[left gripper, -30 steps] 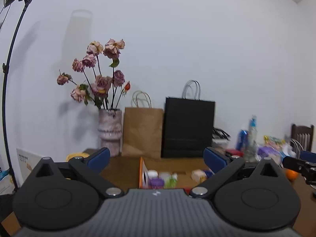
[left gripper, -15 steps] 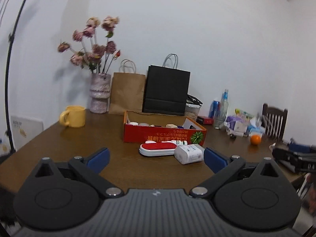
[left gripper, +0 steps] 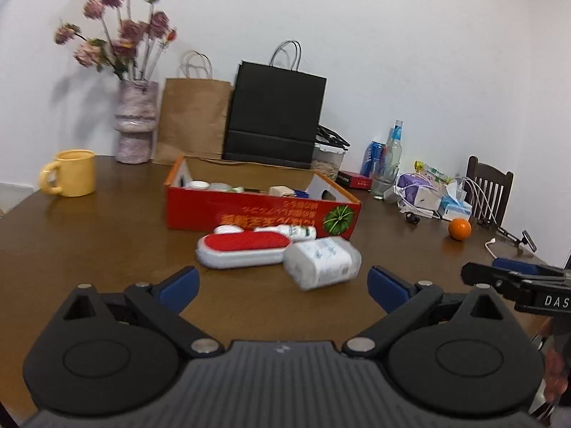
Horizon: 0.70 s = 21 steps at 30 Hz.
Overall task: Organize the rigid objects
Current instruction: 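Grasp the white square plastic bottle with the left tool while the right also grips it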
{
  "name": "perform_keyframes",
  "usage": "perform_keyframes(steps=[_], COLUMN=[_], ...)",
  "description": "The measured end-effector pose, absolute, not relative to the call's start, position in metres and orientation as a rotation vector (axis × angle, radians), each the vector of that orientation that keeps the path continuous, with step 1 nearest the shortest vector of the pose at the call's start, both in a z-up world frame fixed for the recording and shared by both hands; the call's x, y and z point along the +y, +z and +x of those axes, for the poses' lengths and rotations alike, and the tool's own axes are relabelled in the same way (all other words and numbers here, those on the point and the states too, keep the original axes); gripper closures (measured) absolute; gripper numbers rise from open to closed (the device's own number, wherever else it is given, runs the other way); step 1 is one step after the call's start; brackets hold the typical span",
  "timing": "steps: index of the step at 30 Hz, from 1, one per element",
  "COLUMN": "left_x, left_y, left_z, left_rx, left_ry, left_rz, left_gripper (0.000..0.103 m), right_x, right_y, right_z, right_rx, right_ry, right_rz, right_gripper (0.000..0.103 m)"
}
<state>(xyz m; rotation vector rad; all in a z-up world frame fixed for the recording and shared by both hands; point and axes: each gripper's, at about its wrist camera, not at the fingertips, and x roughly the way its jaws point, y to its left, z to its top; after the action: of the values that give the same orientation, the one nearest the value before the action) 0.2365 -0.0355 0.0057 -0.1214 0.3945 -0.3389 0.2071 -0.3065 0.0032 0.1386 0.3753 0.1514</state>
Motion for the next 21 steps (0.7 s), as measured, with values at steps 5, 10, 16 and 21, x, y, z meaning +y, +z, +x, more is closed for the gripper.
perform_keyframes(steps=[5, 10, 16, 21], left_x=[-0.062, -0.081, -0.075, -0.066], left_y=[0.002, -0.018, -0.044, -0.049], left_z=[0.298, 0.355, 0.389, 0.39], left_rx=[0.455, 0.579, 0.678, 0.667], left_ry=[-0.384, -0.464, -0.51, -0.511], left_rz=[-0.195, -0.244, -0.381, -0.45], left_gripper=[0.028, 0.046, 0.075, 0.081], right_x=[-0.301, -0.303, -0.306, -0.303], right_y=[0.0, -0.019, -0.054, -0.057], right_z=[0.275, 0.342, 0.39, 0.387], right_rx=[0.437, 0.517, 0.631, 0.639], right_ry=[0.215, 0.277, 0.316, 0.324], right_rz=[0.155, 0.266, 0.401, 0.421], right_gripper=[0.029, 0.051, 0.067, 0.072])
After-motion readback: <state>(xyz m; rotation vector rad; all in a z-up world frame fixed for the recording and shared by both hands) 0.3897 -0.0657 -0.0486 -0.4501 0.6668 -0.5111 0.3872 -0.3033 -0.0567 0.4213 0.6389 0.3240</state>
